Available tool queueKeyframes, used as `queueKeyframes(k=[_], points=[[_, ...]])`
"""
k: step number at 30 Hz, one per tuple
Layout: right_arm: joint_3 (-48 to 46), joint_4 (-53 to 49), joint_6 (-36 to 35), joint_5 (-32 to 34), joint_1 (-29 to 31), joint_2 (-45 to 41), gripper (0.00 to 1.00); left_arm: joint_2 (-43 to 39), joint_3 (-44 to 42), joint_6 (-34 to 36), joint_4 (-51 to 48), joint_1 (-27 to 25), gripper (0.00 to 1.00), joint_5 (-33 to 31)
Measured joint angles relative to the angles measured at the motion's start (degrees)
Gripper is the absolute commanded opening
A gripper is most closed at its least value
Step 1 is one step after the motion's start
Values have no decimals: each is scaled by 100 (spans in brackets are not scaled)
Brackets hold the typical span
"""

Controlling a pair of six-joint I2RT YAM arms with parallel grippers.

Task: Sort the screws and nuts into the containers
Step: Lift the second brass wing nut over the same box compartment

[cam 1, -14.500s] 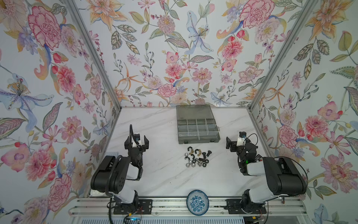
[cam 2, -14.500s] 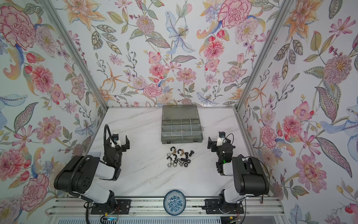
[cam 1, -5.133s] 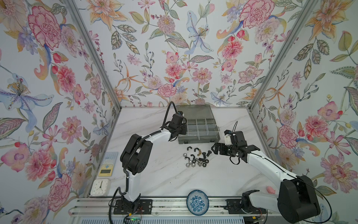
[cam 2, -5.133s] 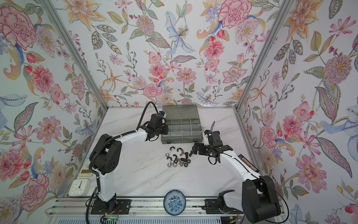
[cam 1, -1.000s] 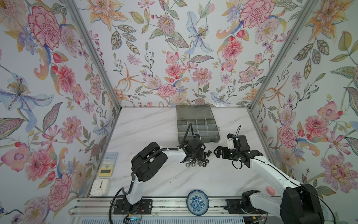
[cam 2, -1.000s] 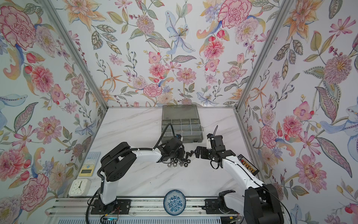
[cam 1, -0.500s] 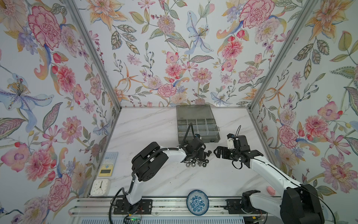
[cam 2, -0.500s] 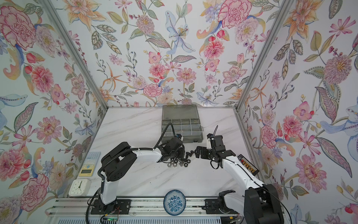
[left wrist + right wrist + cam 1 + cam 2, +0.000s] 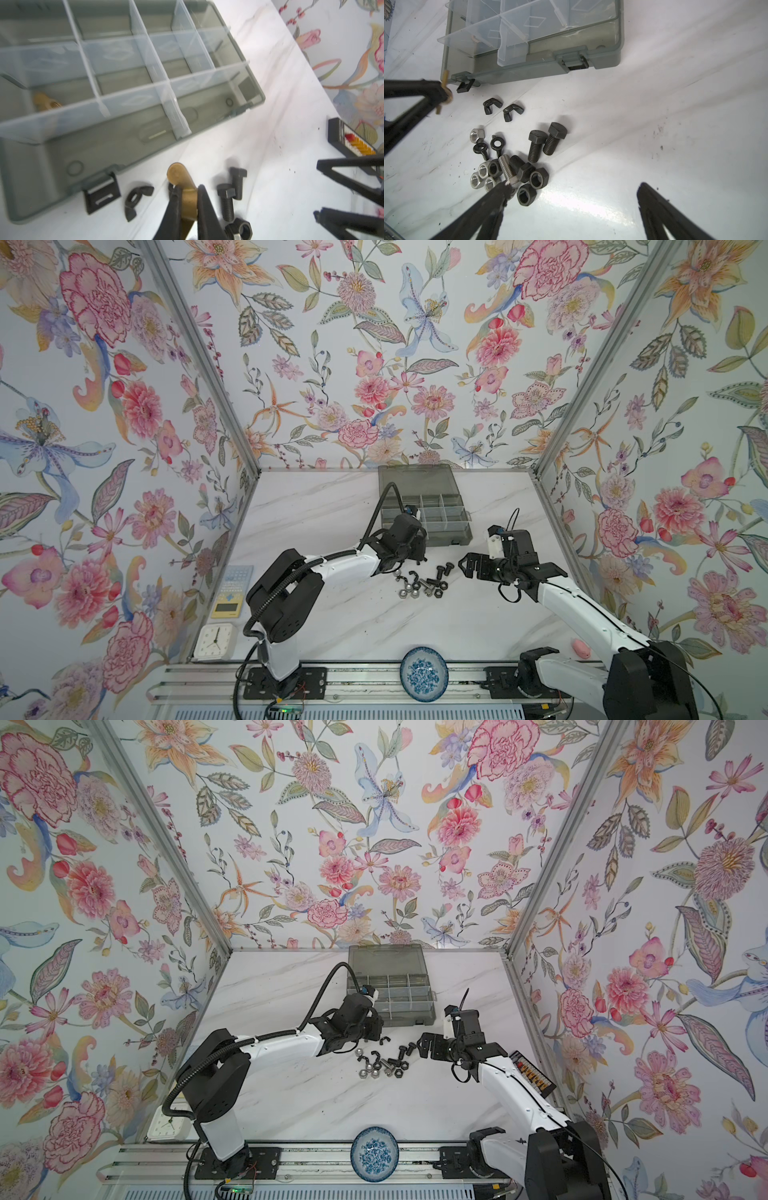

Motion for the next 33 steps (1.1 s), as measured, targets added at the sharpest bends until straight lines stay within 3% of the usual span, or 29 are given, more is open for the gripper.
queueKeyframes(k=[11, 33], points=[[-85, 0, 15, -2, 7, -46, 99, 293, 839, 686, -177, 1233, 0, 4], [-96, -2, 15, 2, 4, -48, 99, 1252, 1132, 1038, -168, 1438, 1, 131]])
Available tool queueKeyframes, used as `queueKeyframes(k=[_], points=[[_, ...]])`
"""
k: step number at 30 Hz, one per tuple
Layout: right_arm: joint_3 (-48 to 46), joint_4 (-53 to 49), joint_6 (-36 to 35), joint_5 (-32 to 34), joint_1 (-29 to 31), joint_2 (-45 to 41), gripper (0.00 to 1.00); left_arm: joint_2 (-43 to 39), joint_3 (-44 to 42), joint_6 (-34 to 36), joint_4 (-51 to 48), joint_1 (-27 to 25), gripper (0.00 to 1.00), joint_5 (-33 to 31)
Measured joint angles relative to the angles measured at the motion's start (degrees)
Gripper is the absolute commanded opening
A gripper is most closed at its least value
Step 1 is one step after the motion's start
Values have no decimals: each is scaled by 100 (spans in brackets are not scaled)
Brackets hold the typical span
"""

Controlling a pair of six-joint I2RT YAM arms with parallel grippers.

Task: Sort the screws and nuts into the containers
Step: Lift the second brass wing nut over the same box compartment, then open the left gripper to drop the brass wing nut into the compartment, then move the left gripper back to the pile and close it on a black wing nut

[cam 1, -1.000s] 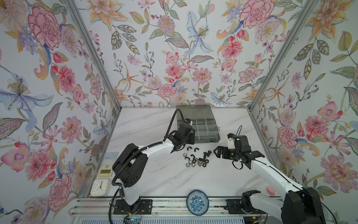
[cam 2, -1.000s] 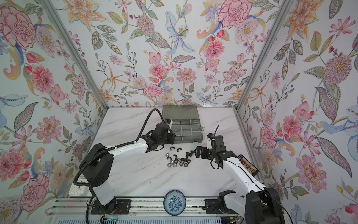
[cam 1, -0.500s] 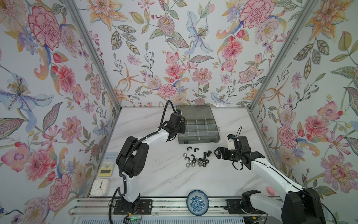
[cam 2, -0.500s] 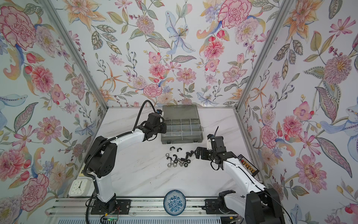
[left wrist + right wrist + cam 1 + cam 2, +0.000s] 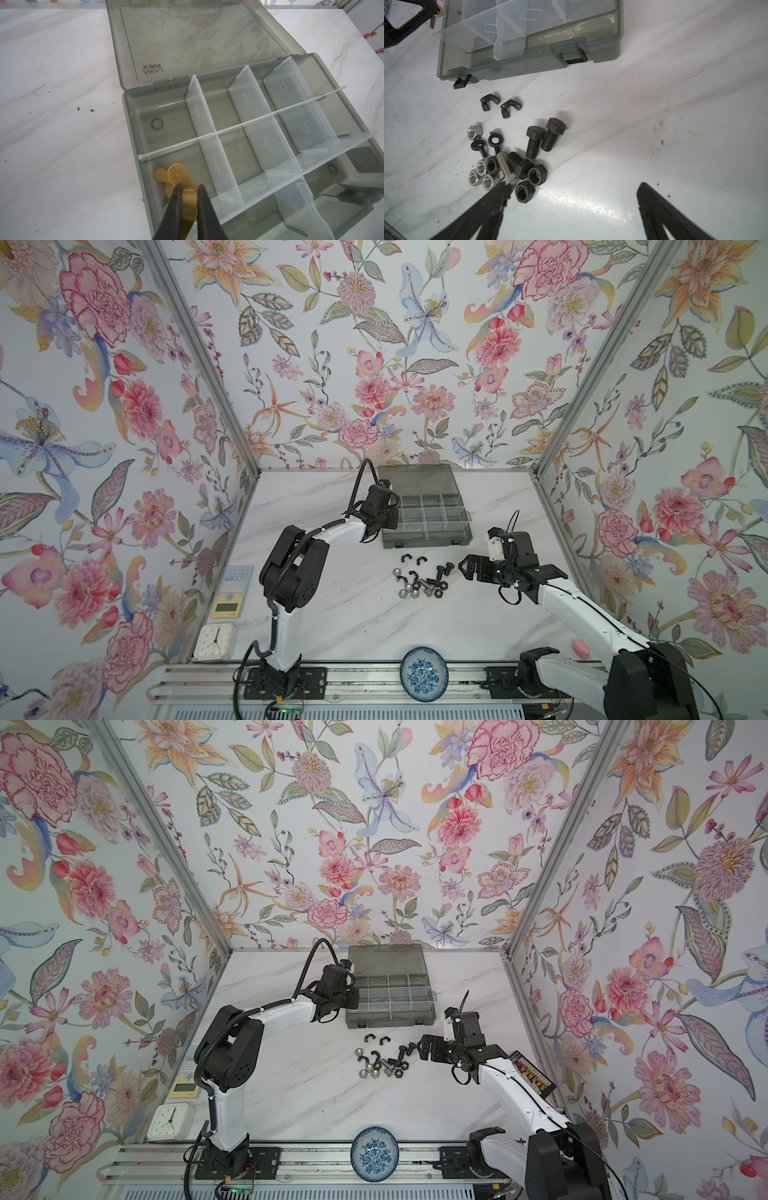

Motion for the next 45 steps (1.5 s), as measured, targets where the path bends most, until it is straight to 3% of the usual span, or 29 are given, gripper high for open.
queueKeyframes(k=[6, 13, 21, 30, 37, 41, 45], points=[[0, 0, 0, 0, 2, 0, 99, 179, 24, 42, -11, 28, 14, 2], [0, 0, -2, -7, 2, 0, 99, 188, 22, 44, 87, 37, 40, 24], [0, 0, -2, -33, 2, 0, 99, -127, -214, -68, 306, 37, 48, 13], [0, 4, -2, -70, 13, 0, 99, -1495, -1217, -149, 422, -83, 58, -195], [-2, 155, 2, -87, 160, -186, 99, -2435, -2599, -437, 872, -772, 62, -457], [-2, 315, 20, -83, 186, -262, 99, -2430, -3344, -592, 1095, -1222, 63, -501], [-2, 402, 48, -85, 197, -260, 99, -2225, -3519, -603, 1292, -1528, 63, -566]])
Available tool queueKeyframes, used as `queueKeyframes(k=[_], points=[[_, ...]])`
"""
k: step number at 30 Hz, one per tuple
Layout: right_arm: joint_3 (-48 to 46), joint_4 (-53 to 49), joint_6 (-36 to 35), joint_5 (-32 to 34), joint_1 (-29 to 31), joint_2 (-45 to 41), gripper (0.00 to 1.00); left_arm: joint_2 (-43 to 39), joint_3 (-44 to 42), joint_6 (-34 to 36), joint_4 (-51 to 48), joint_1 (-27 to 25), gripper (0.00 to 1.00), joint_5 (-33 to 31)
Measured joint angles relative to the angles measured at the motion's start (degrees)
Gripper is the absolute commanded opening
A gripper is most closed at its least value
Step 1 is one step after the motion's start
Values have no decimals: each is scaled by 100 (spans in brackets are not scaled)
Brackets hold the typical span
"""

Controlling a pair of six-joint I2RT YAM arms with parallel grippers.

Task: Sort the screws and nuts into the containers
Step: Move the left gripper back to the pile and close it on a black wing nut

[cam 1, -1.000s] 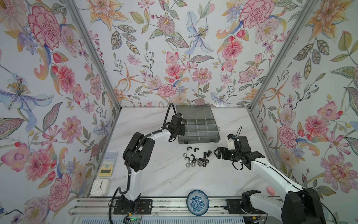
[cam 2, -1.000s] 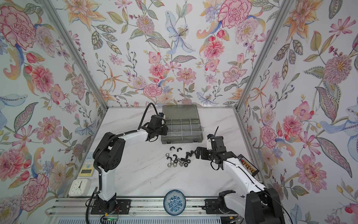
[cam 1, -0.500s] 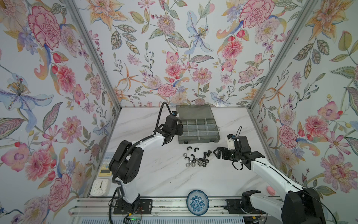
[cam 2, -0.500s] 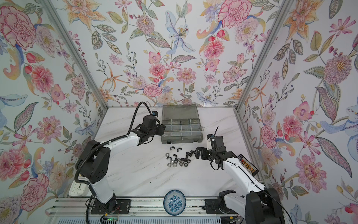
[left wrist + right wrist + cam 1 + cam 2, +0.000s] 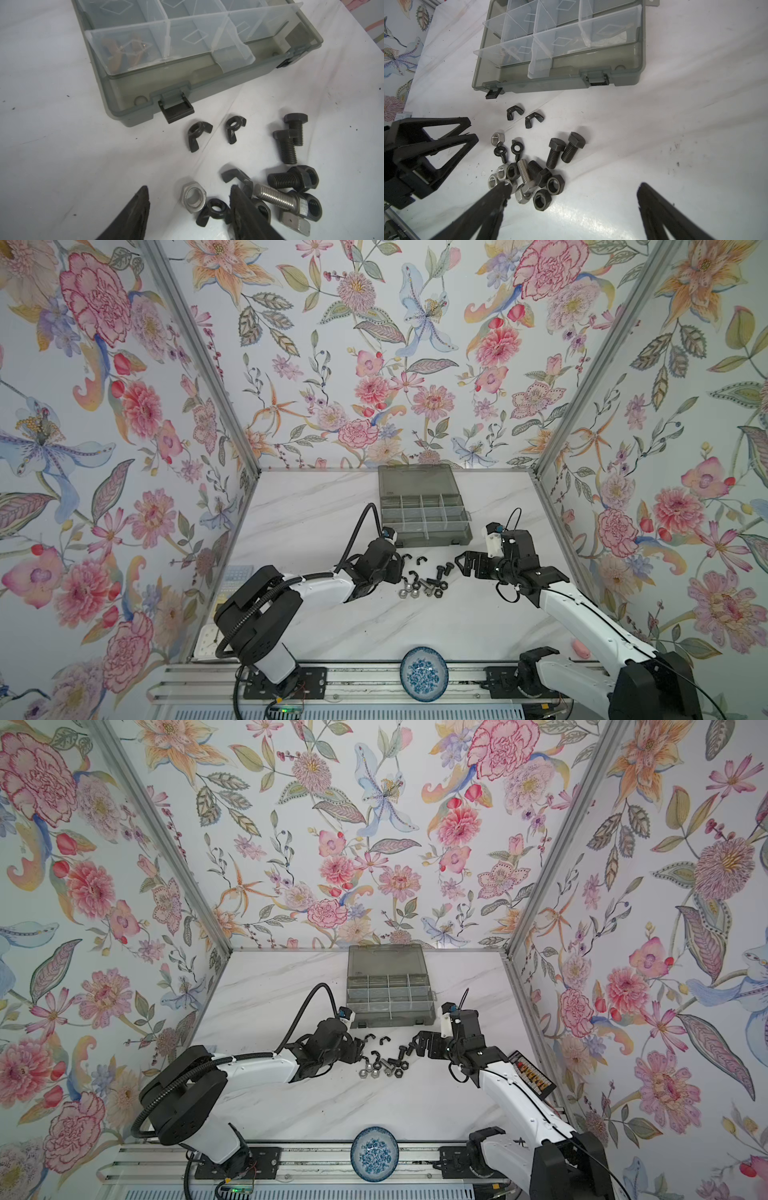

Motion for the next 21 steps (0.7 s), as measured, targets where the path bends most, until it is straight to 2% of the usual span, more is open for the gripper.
queueKeyframes(k=[16, 21], points=[[-116, 35, 17, 24, 33, -2, 99, 1156, 922, 584, -157, -42, 64, -66], [-116, 35, 17, 28, 33, -2, 99, 1386, 1189, 664, -306, -42, 62, -70]])
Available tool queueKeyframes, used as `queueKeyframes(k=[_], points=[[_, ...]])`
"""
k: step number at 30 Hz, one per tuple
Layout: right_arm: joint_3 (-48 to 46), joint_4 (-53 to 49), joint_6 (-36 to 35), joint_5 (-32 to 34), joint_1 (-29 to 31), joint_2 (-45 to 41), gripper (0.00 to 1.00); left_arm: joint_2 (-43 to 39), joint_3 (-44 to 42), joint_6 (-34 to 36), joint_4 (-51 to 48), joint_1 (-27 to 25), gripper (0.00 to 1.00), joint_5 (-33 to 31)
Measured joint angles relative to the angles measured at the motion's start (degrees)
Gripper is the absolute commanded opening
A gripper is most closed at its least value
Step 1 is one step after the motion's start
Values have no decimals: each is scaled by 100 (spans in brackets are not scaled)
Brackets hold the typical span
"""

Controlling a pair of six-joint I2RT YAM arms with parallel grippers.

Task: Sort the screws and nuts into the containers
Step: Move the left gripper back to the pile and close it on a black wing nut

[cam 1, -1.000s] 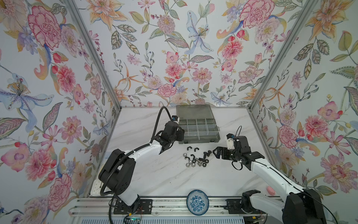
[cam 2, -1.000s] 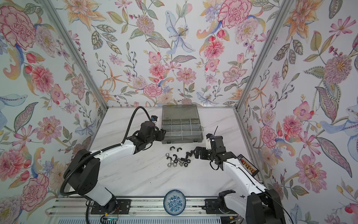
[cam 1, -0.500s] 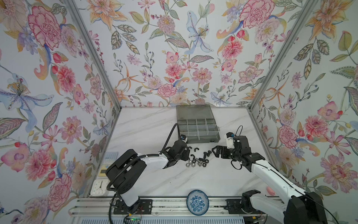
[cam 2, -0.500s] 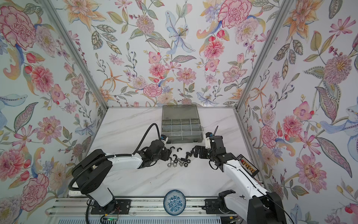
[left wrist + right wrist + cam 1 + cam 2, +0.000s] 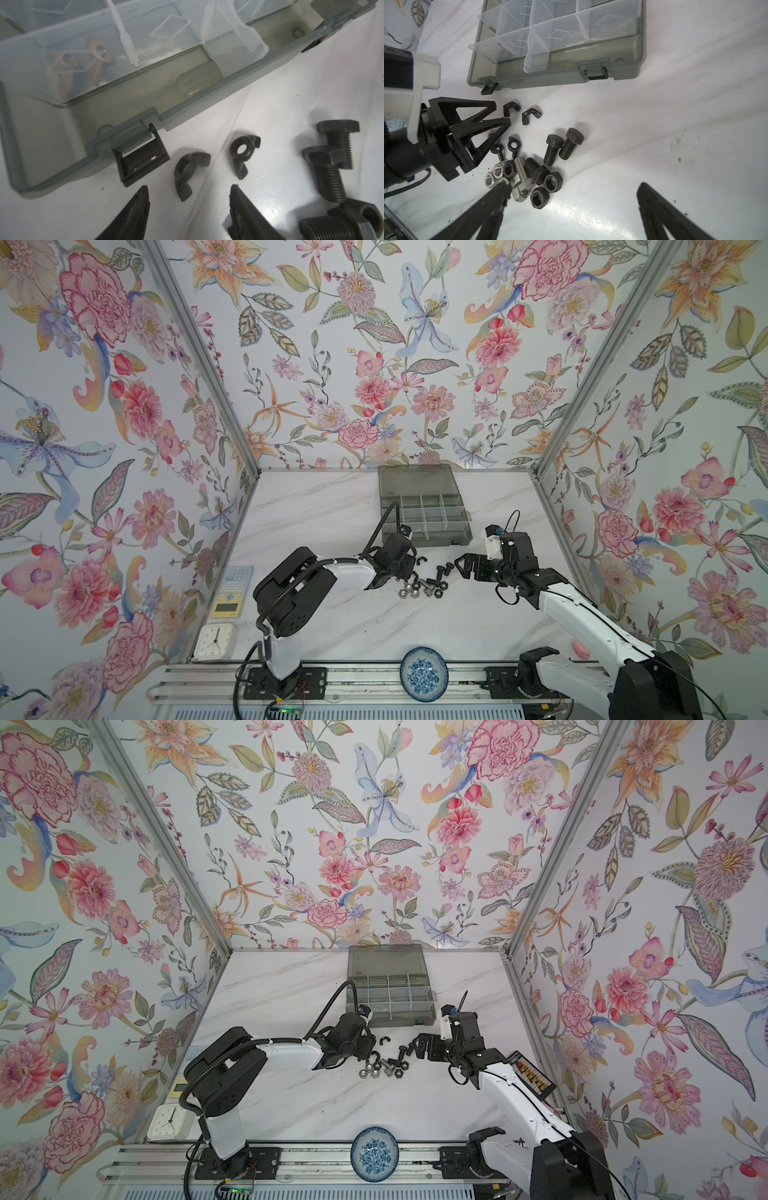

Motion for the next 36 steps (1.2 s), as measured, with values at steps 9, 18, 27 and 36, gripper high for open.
queueKeyframes(k=[9, 18, 27, 36], points=[[-13, 0, 0, 17, 0, -22, 99, 208, 227, 83, -258, 0, 55, -57], [-13, 0, 0, 17, 0, -22, 99, 369, 514, 177, -496, 2, 49, -122], [-13, 0, 0, 26, 0, -37, 99, 483, 662, 197, -525, 2, 40, -118], [-13, 0, 0, 79, 0, -37, 99, 538, 763, 195, -603, 2, 29, -87]])
